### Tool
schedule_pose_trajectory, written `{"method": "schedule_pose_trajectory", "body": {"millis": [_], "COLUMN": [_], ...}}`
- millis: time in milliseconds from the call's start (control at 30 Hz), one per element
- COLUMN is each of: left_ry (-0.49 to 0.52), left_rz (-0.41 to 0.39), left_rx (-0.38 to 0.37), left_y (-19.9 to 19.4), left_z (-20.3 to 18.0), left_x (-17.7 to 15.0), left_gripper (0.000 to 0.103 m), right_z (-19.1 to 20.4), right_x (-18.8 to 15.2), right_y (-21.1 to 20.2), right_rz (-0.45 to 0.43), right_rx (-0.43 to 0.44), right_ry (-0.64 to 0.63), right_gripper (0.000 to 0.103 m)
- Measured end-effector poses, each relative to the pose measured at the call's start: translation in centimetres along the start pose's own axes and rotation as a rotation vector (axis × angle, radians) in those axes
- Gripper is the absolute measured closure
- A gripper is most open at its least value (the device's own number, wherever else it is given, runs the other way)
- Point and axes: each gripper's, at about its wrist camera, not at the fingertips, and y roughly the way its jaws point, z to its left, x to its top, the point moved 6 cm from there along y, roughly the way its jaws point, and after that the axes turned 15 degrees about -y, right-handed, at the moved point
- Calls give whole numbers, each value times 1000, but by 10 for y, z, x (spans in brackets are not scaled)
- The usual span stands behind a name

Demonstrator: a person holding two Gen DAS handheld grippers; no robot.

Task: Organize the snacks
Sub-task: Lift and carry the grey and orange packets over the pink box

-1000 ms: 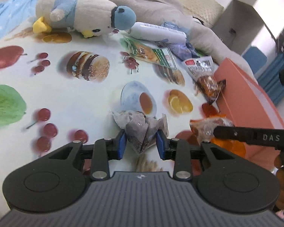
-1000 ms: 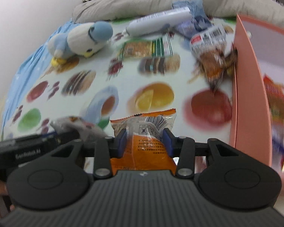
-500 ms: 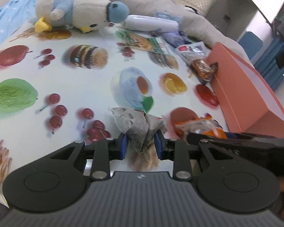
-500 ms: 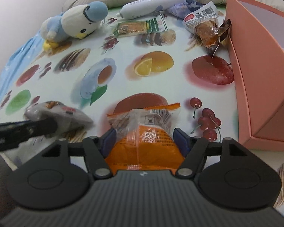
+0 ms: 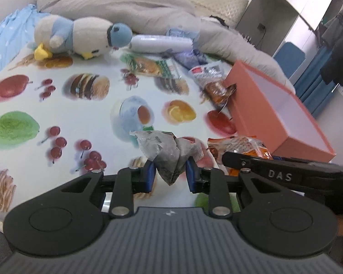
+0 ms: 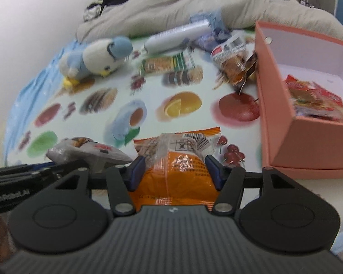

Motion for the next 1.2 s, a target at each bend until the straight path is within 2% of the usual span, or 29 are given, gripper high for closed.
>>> {"method": "schedule_pose_trajectory", "body": {"millis": [400,600,933,1200], "left_ry": [45,88,131,196], "left_rz": [-73,-81,-65,-14], "left_rx": [-72,-101,-184,-227], "left_y": [-52,-73,-96,-87], "left_z": [-50,-77,-124,-165], "left_x": [24,26,5,-17], "left_gripper": [71,71,71,71], "right_z": [-21,-31,-53,-80], "right_x": [24,28,6,-21], "right_y": [-82,-114,-165,-185], "right_rz": [-152,-209,-250,-240], "right_rx": [-46,-77,-148,-180], "right_ry": [84,112,151,191], "right_gripper": [43,43,43,43]}}
